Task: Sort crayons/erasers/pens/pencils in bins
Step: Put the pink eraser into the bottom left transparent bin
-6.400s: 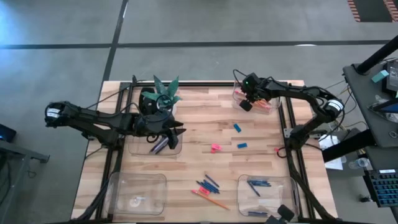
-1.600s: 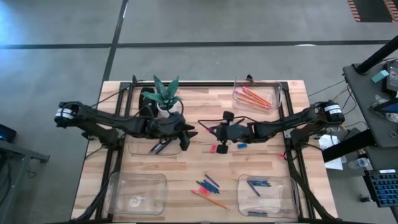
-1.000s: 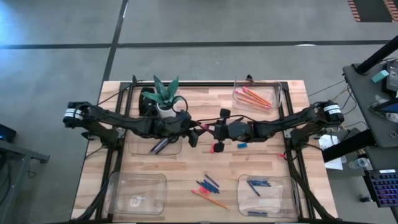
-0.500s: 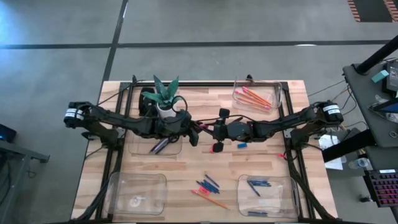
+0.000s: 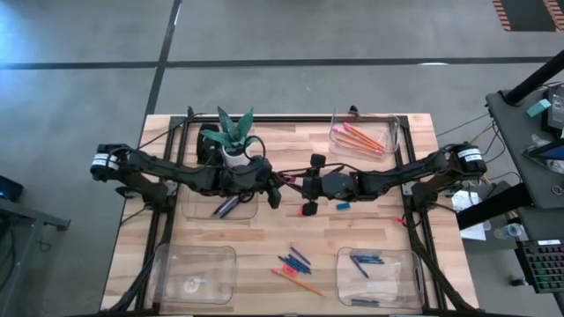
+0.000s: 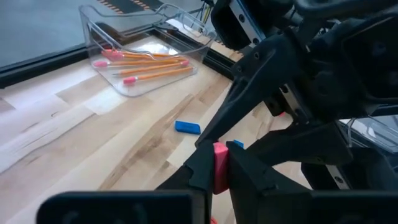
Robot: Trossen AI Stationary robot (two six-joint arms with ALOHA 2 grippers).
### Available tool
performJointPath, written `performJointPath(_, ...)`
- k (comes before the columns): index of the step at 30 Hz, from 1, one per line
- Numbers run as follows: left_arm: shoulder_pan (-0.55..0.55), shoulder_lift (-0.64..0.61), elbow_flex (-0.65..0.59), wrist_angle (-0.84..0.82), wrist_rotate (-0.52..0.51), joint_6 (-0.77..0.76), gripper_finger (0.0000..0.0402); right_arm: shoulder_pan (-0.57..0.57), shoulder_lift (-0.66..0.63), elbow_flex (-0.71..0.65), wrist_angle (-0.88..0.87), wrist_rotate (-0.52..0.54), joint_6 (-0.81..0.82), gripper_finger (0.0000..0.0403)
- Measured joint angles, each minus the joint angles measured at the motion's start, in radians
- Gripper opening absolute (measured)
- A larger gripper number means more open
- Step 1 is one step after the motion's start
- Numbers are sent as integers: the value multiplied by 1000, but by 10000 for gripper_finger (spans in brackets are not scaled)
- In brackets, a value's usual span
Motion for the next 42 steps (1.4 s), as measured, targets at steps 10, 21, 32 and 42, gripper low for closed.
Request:
performJointPath(10, 0, 0, -2, -39, 13, 3, 16, 0, -103, 120, -653, -1, 284, 167)
performJointPath(21, -77, -2, 7, -49, 240, -58, 15, 0, -297, 14, -984, 0, 560, 169)
performJointPath(32, -362, -47, 17, -42, 301, -282, 16, 0, -346, -199, -701, 8, 565, 157)
performJointPath(42, -633, -63, 23, -156, 345, -551, 16, 0, -276, -217, -581, 9, 489, 156)
